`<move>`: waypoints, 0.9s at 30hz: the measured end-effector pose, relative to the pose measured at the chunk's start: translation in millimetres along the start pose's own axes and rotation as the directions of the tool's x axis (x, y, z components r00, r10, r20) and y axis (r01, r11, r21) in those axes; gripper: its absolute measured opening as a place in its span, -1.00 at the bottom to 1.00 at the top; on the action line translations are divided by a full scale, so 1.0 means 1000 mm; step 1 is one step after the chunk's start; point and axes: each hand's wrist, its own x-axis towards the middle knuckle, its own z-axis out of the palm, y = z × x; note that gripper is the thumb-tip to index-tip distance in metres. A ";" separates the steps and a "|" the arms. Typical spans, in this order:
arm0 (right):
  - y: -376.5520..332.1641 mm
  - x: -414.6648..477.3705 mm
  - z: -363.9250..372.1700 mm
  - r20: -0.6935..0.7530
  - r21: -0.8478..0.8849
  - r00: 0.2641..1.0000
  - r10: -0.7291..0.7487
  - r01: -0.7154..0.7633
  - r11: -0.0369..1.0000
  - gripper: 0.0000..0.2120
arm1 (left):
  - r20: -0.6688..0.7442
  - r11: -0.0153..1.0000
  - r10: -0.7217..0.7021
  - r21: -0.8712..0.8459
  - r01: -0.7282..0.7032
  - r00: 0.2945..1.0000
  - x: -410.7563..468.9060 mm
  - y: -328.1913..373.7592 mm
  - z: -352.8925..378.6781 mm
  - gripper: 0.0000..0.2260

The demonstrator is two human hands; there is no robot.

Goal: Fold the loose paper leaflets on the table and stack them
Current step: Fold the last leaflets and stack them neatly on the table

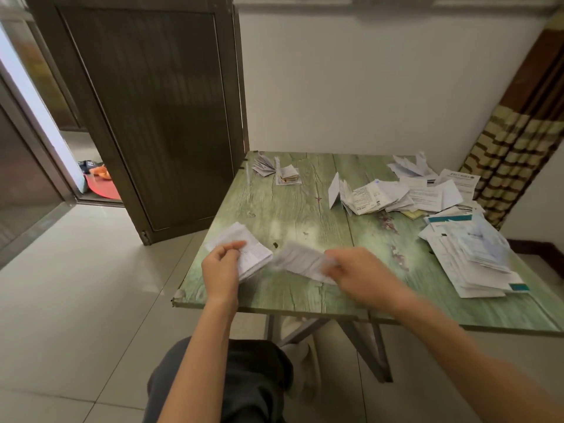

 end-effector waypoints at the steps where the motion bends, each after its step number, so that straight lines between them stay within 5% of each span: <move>1: 0.000 0.000 -0.013 -0.059 0.189 0.998 0.032 -0.021 0.982 -0.80 | -0.015 0.999 -0.012 -0.030 0.012 1.000 0.000 0.001 -0.001 -0.79; 3: -0.002 -0.002 -0.035 -0.170 0.552 0.978 0.121 -0.007 0.834 -0.91 | -0.029 0.996 -0.048 -0.074 0.046 0.998 0.001 0.003 -0.003 -0.77; 5: -0.003 -0.002 -0.043 -0.200 0.839 0.944 0.263 0.026 0.543 -0.96 | -0.014 0.996 -0.076 -0.051 0.075 0.997 -0.001 0.006 -0.003 -0.77; 7: 0.001 0.003 -0.040 -0.193 0.934 0.894 0.405 0.041 0.355 -0.95 | 0.055 0.997 -0.083 -0.001 0.083 0.995 -0.004 0.006 0.001 -0.78; 9: 0.000 0.010 -0.031 -0.166 0.960 0.852 0.497 0.025 0.279 -0.95 | 0.188 0.995 -0.096 0.052 0.088 0.977 -0.008 0.005 0.004 -0.79; 11: 0.000 0.018 -0.017 -0.164 0.962 0.820 0.548 0.009 0.273 -0.94 | 0.357 0.986 -0.148 -0.020 0.166 0.923 -0.013 0.006 0.007 -0.75; 14: -0.001 0.023 0.002 -0.249 0.895 0.790 0.560 -0.033 0.444 -0.94 | 0.532 0.966 -0.167 -0.081 0.246 0.830 -0.013 0.007 0.007 -0.45; 17: 0.000 0.022 0.013 -0.226 0.868 0.824 0.519 -0.071 0.491 -0.94 | 0.557 0.994 -0.078 -0.015 0.104 0.827 -0.014 0.007 0.005 -0.69; 19: 0.003 0.019 0.013 -0.079 0.916 0.893 0.443 -0.109 0.385 -0.88 | 0.543 0.999 -0.041 0.049 0.017 0.839 -0.014 0.006 0.004 -0.86; 21: 0.006 0.017 0.010 0.092 0.931 0.951 0.296 -0.187 0.313 -0.77 | 0.536 0.996 -0.020 0.082 -0.029 0.844 -0.014 0.006 0.003 -0.88; 23: 0.008 0.016 0.009 0.172 0.883 0.961 0.217 -0.248 0.399 -0.75 | 0.532 0.994 -0.018 0.104 -0.045 0.846 -0.014 0.008 0.002 -0.88; 27: 0.012 0.018 0.011 0.191 0.861 0.944 0.271 -0.293 0.416 -0.82 | 0.535 0.989 -0.027 0.135 -0.054 0.844 -0.013 0.010 0.003 -0.88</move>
